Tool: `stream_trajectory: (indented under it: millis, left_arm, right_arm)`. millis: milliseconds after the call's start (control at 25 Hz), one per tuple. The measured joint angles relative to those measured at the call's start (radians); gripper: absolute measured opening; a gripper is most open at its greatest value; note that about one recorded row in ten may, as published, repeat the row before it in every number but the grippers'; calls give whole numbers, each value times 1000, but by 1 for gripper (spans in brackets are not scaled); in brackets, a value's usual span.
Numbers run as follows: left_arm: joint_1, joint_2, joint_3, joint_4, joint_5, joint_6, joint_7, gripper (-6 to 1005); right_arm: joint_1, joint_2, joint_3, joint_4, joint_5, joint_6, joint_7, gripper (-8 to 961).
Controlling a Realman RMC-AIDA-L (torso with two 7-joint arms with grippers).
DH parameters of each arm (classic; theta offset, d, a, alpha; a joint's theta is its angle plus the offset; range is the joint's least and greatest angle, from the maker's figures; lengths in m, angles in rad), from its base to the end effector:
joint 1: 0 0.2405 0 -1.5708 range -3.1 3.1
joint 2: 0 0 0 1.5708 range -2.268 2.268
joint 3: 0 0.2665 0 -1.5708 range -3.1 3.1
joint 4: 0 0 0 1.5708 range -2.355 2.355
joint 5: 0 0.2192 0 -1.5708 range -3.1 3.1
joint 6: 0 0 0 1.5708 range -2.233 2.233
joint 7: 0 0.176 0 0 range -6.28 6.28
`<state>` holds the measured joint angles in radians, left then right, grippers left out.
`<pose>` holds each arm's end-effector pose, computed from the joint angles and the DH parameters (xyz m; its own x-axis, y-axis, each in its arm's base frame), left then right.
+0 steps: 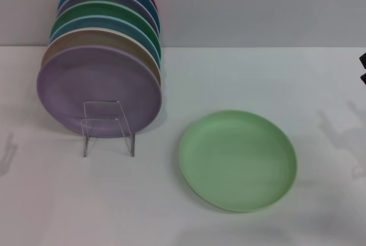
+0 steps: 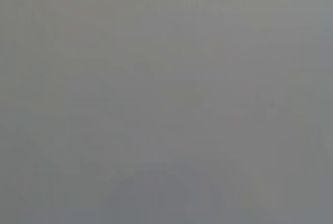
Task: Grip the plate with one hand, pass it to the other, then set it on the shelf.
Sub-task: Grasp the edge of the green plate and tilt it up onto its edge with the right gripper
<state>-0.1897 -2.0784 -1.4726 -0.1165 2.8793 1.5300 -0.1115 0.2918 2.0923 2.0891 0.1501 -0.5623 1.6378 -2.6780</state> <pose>-0.3798 0.2751 0.0342 0.7689 -0.2425 0.5916 0.6166 0.0366 -0.7864 0.3186 0.3055 0.0225 0.5283 0.3236 -0.7850 -0.7089 -0.3407 -0.6175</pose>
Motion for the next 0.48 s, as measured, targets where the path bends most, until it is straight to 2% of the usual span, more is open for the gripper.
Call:
stream_trajectory:
  millis: [320,480]
  left_arm:
    - [0,0,0,0,0,0,0,834]
    - [2,0,0,0,0,1,-2,833]
  right_arm:
    - [11,-6,-42,26,-8,-5,37,793]
    - [-7,-12,-122,191,-20,-129,180,792]
